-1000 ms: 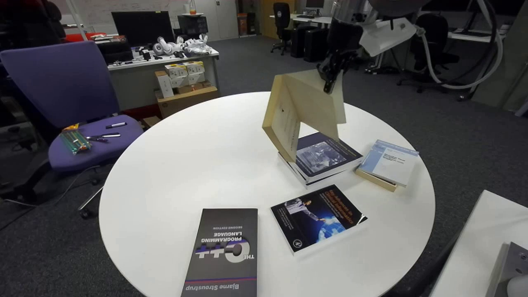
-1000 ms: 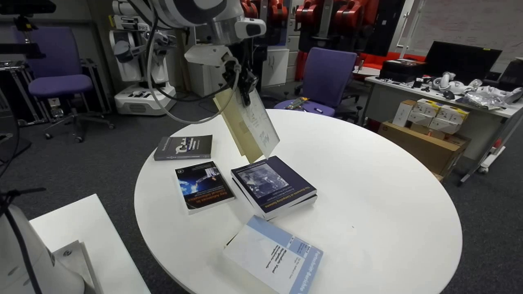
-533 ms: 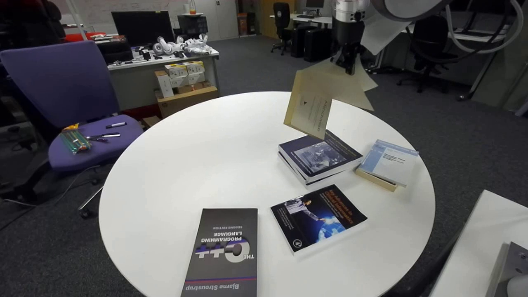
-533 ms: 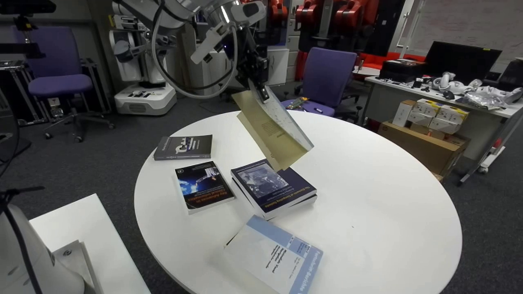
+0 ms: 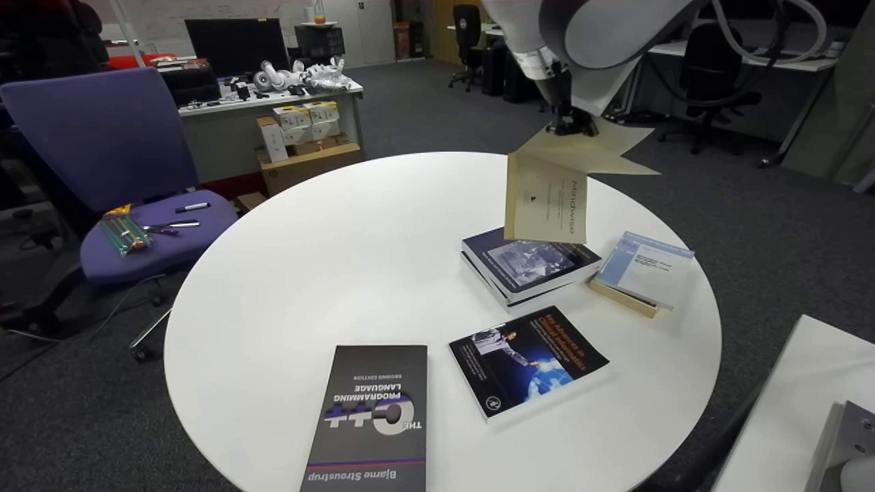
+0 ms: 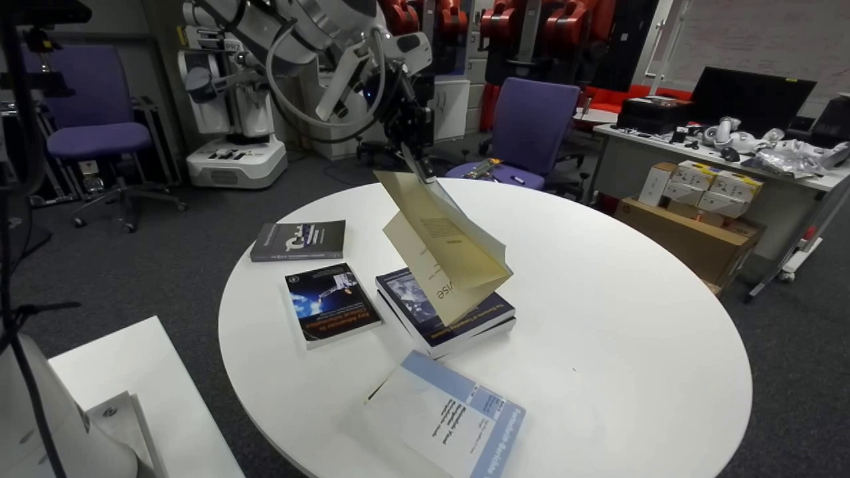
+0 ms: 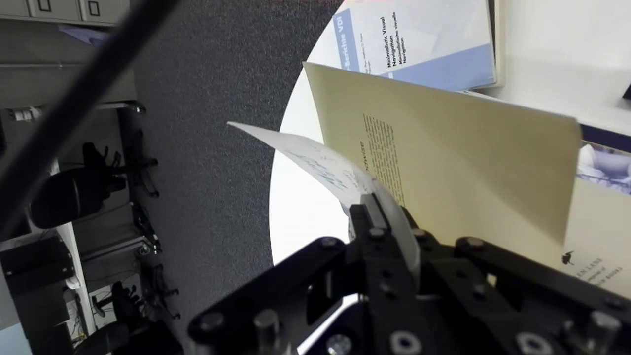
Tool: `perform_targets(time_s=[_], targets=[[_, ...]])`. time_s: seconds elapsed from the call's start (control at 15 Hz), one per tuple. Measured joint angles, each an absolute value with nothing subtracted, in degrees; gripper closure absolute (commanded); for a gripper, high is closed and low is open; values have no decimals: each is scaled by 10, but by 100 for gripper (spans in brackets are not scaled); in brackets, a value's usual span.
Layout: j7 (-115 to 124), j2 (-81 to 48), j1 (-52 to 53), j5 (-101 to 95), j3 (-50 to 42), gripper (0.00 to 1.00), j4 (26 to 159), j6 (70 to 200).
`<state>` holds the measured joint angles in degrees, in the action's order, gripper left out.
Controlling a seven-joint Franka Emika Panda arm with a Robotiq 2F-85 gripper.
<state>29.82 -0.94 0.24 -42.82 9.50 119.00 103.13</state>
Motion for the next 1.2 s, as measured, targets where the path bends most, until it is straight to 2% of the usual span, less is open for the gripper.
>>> perform_targets(time_s=[0.8, 1.2], targets=[[257, -51, 40, -425, 79, 100, 1125, 999], [224, -55, 65, -425, 80, 100, 1126, 936]])
